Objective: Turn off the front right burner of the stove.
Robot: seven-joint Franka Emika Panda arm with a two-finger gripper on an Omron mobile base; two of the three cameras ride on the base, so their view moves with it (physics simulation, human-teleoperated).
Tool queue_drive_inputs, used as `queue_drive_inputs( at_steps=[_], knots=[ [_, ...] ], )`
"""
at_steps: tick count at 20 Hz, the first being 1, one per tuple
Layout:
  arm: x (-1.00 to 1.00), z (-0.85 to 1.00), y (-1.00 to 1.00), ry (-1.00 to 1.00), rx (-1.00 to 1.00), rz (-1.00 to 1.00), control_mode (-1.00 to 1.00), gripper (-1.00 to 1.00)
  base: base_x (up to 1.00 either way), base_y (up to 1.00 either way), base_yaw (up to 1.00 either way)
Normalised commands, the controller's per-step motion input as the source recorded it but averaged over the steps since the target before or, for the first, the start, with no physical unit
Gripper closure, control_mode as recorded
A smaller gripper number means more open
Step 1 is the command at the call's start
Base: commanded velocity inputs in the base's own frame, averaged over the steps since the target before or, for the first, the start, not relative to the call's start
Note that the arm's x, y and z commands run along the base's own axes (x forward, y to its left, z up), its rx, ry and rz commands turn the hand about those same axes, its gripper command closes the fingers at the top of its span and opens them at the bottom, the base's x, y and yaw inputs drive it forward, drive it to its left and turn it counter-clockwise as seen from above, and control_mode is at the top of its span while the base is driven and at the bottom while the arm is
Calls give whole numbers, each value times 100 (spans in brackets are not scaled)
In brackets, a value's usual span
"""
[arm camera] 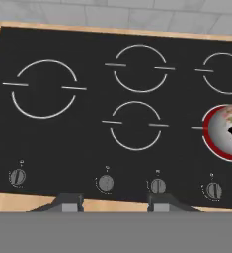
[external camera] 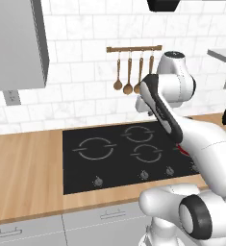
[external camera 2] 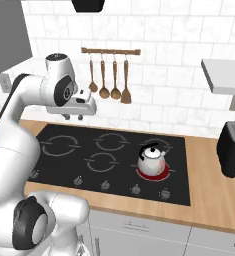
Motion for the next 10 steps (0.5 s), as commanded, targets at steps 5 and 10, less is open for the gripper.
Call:
queue_drive_inputs(
  at_steps=[5, 10],
  knots=[
    [-11, -5, -63, -9, 17, -5, -100, -100, 0, 0, 0],
    [-15, -23, -100, -10, 28, -12, -100, -100, 0, 0, 0]
  ],
)
